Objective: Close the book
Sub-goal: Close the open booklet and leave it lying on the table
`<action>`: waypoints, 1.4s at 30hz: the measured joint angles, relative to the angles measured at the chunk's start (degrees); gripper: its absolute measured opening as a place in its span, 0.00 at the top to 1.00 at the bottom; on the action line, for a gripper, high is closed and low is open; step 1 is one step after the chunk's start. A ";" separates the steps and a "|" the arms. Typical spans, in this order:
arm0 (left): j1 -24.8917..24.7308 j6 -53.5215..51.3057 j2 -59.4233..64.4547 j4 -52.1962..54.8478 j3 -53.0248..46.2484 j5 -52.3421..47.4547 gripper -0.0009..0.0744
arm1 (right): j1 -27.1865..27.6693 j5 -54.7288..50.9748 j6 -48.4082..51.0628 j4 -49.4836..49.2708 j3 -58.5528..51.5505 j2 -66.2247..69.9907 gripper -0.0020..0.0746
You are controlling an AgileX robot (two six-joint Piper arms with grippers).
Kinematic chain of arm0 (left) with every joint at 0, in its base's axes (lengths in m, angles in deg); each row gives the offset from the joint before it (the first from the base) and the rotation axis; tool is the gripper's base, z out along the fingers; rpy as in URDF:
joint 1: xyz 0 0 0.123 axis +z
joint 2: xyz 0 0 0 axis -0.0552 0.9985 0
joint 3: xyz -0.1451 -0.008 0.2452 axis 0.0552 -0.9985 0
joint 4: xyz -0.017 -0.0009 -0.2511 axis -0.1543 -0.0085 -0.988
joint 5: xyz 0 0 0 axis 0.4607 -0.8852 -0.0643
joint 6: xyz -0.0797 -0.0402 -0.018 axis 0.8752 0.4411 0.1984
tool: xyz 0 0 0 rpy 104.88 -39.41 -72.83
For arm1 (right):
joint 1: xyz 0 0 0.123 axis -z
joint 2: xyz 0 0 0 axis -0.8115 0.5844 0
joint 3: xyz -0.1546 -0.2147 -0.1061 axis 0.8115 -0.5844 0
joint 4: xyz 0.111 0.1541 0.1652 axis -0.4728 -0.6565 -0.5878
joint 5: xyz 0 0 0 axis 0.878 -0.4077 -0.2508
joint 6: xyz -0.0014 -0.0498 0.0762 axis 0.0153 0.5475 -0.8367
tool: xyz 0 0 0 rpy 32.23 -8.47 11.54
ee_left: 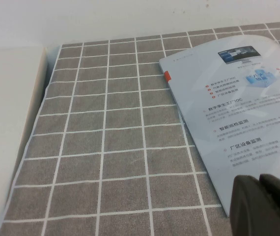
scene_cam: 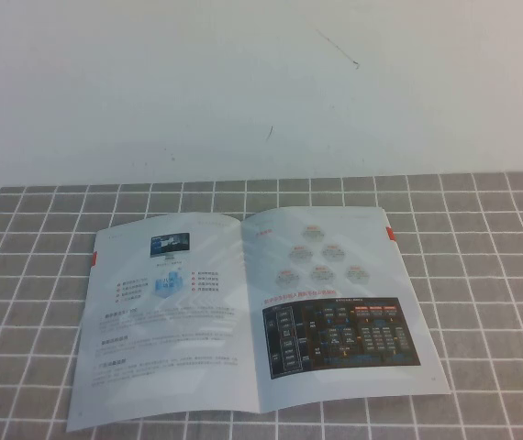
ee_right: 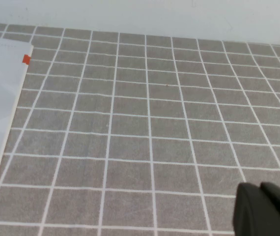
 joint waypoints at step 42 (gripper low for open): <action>0.00 0.00 0.00 0.01 -0.37 13.13 0.99 | 0.00 16.55 0.11 0.00 -0.48 0.00 0.98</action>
